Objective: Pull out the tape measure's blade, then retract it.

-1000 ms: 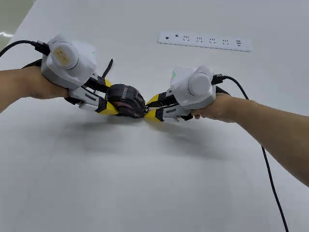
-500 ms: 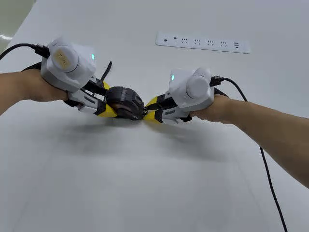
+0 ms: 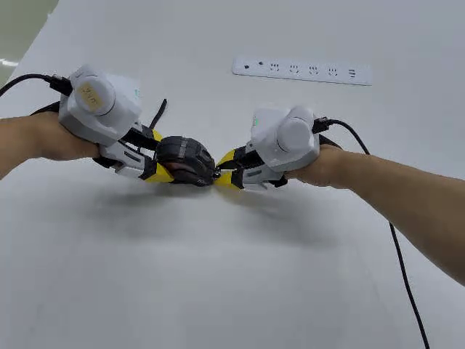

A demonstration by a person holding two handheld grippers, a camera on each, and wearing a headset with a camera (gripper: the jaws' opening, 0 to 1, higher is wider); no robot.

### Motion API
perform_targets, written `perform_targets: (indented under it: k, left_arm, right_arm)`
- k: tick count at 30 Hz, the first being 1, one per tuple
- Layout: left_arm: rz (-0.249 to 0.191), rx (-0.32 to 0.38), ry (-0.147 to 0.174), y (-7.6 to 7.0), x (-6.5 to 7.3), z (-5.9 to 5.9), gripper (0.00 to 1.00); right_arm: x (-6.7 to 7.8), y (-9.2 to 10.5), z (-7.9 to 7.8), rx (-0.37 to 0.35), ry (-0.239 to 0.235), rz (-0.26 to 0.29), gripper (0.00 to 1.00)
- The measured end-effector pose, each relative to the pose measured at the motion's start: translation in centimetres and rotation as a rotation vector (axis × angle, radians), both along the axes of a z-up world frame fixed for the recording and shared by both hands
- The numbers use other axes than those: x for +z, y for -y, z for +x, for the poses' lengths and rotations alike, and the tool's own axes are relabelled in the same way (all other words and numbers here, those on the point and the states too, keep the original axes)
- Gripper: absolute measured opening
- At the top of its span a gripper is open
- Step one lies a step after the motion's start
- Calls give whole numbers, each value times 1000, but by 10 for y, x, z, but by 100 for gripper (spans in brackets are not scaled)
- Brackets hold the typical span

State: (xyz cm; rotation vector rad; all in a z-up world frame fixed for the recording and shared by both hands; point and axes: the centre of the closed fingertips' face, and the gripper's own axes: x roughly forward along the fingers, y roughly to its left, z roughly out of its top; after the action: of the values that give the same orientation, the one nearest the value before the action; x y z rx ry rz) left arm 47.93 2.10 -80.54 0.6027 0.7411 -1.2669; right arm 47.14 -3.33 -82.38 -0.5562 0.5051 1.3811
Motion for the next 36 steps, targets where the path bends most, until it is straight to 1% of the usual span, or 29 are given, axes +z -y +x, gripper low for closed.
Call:
perform_targets:
  k: [11,28,36]
  left_arm:
    - [-1,4,-6,1,-1,1,28]
    - [-2,7,-10,2,-2,0,28]
    - [-4,9,-12,1,-2,0,28]
  right_arm:
    - [0,3,0,5,-4,-1,11]
    - [-2,18,-1,4,-13,-2,11]
    - [-1,21,-1,-1,-20,4,11]
